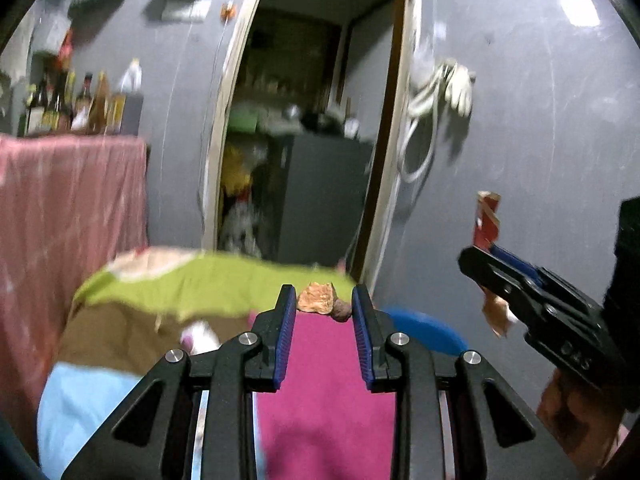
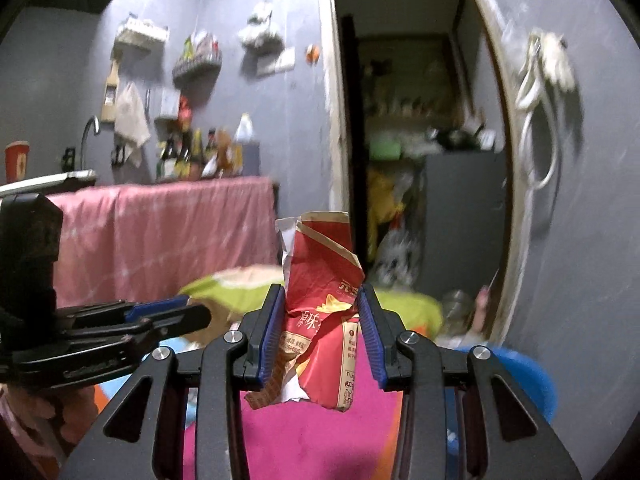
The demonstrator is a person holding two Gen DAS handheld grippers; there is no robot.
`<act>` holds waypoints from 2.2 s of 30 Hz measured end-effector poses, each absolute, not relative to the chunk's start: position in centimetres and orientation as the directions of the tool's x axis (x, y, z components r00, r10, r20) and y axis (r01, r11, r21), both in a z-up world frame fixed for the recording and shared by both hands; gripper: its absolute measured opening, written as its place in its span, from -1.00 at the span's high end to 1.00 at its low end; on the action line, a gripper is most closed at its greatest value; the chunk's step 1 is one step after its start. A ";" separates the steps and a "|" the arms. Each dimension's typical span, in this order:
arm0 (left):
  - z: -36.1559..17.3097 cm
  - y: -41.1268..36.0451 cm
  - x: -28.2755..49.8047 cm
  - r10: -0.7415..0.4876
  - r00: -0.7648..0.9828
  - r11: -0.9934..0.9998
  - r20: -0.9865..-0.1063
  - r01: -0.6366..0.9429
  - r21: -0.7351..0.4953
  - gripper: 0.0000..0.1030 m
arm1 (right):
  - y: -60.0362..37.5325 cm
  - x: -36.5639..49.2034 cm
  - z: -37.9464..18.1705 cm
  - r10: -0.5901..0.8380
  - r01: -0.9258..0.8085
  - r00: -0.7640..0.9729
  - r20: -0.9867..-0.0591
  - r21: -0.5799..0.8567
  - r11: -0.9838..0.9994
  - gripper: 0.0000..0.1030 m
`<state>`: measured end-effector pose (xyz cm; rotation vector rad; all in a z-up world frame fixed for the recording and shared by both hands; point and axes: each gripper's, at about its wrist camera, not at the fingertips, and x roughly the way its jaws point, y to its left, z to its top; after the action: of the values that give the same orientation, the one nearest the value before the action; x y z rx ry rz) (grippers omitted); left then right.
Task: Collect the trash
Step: 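Hold both items over the blue bucket and open both grippers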
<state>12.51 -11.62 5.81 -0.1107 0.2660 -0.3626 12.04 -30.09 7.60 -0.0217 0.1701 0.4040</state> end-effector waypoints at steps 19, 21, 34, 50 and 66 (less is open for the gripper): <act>9.2 -22.7 16.9 -0.389 0.921 0.912 -0.001 0.385 -0.143 0.53 | -39.5 14.4 9.3 0.059 -0.056 0.997 0.046 -0.078 0.995 0.31; 8.4 -23.8 18.0 -0.388 0.921 0.914 -0.020 0.382 -0.138 0.53 | -40.4 15.0 8.5 0.038 -0.036 0.999 0.035 -0.072 0.997 0.31; 1.5 -29.0 25.4 -0.405 0.862 0.914 -0.306 0.374 -0.156 0.53 | -44.4 19.8 1.4 -0.005 0.010 0.989 -0.145 0.030 0.999 0.30; -4.9 -30.1 30.5 -0.425 0.703 0.905 -0.570 0.348 -0.245 0.52 | -46.5 24.0 -3.9 0.058 -0.004 0.927 -0.372 0.145 0.989 0.28; -2.7 -28.6 30.3 -0.477 0.674 0.879 -0.565 0.350 -0.324 0.35 | -47.2 23.3 -2.5 0.055 0.009 0.933 -0.355 0.175 0.985 -0.08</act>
<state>30.28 -28.56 -2.68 -0.1953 0.6889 -0.4685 23.26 -47.15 -2.49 0.1754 0.3671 0.0239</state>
